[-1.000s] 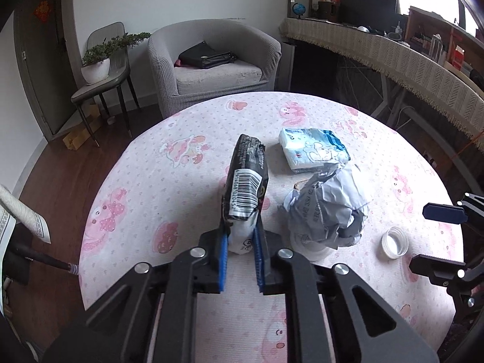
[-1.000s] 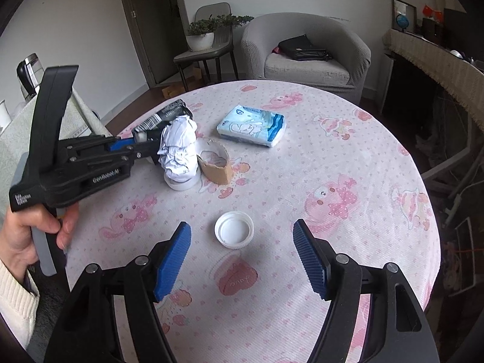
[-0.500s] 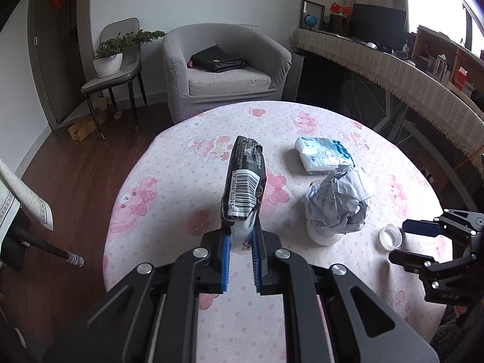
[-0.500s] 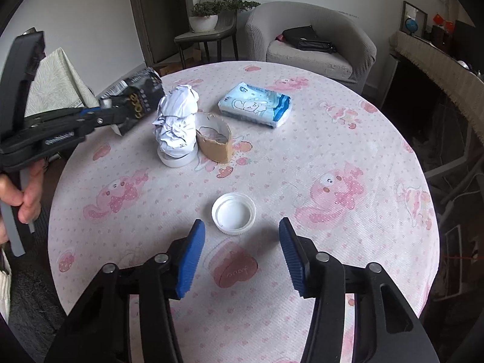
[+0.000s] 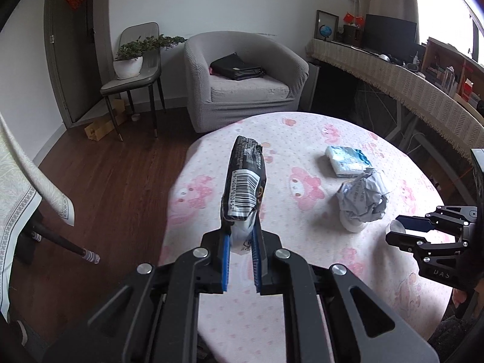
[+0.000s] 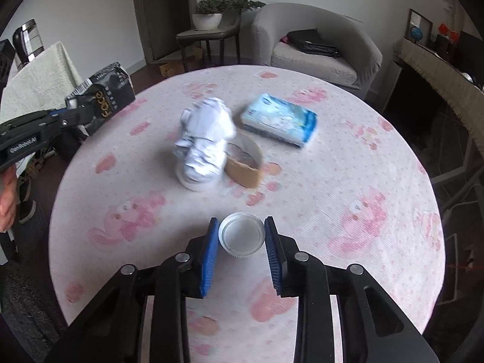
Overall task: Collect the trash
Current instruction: 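Grasp the black snack bag with the left gripper while the right gripper grasps the white lid, then carry the black bag and white lid to the green bin, opening the left gripper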
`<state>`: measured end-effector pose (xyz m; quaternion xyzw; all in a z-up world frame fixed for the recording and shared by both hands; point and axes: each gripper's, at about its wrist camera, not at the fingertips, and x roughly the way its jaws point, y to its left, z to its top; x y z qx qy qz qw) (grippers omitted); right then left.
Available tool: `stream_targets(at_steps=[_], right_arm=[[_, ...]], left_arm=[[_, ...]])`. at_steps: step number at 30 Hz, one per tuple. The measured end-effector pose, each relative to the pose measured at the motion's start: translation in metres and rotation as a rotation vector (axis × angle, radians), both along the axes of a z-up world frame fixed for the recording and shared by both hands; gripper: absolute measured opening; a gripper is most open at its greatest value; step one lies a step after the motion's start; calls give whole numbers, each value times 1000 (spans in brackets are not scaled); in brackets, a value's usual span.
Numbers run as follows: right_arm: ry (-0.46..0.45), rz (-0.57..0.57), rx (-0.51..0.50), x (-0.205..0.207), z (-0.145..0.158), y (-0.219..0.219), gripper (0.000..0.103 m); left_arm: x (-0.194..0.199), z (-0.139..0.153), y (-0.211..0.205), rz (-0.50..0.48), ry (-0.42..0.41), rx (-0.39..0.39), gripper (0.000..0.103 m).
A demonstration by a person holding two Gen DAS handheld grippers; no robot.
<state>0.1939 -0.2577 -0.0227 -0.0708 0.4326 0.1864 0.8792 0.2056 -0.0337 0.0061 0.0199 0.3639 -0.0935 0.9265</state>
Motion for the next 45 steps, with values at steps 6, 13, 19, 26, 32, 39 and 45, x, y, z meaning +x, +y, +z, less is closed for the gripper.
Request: stream_targets(at_steps=[6, 13, 19, 26, 32, 39, 45], right_arm=[[8, 53, 24, 1, 5, 34, 30], [-1, 99, 29, 4, 9, 71, 30], [-8, 137, 42, 7, 13, 103, 30], [-21, 196, 63, 8, 19, 145, 30], [-23, 245, 83, 9, 20, 180, 30], [-12, 293, 101, 8, 18, 220, 30], [10, 321, 108, 9, 11, 250, 30]], left_arm=[[-5, 4, 27, 45, -6, 10, 14], [-14, 5, 66, 107, 0, 14, 14], [-19, -10, 94, 145, 34, 10, 14], [-22, -41, 123, 181, 110, 28, 14], [-20, -83, 147, 207, 222, 65, 14], [-22, -122, 168, 202, 335, 67, 14], [-28, -156, 186, 189, 444, 83, 14]])
